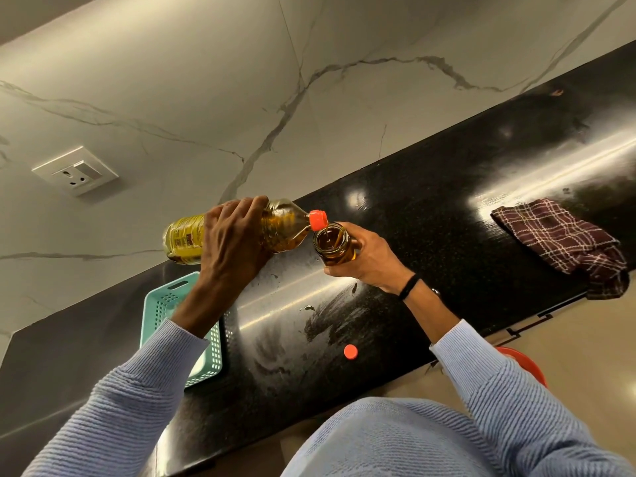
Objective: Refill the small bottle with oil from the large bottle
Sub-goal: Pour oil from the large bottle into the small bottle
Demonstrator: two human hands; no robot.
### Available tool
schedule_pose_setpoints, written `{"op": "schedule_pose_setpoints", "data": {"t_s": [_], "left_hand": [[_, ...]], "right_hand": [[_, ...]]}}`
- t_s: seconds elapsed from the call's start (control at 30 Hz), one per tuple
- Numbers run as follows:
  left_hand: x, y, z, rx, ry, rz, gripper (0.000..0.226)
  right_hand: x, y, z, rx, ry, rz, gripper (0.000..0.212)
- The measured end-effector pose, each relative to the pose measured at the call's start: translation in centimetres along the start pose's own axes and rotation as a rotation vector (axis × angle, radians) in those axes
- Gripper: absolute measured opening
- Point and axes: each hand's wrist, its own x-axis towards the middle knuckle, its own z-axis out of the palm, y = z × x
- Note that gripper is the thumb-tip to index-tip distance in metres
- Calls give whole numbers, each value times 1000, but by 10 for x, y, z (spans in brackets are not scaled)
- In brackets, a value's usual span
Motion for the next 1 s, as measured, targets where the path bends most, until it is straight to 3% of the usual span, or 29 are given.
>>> {"op": "schedule_pose_setpoints", "data": {"t_s": [1.0], "left_hand": [[-5, 1, 4, -24, -50, -5, 83]], "right_hand": [[-3, 10, 13, 55, -41, 43, 74]]}}
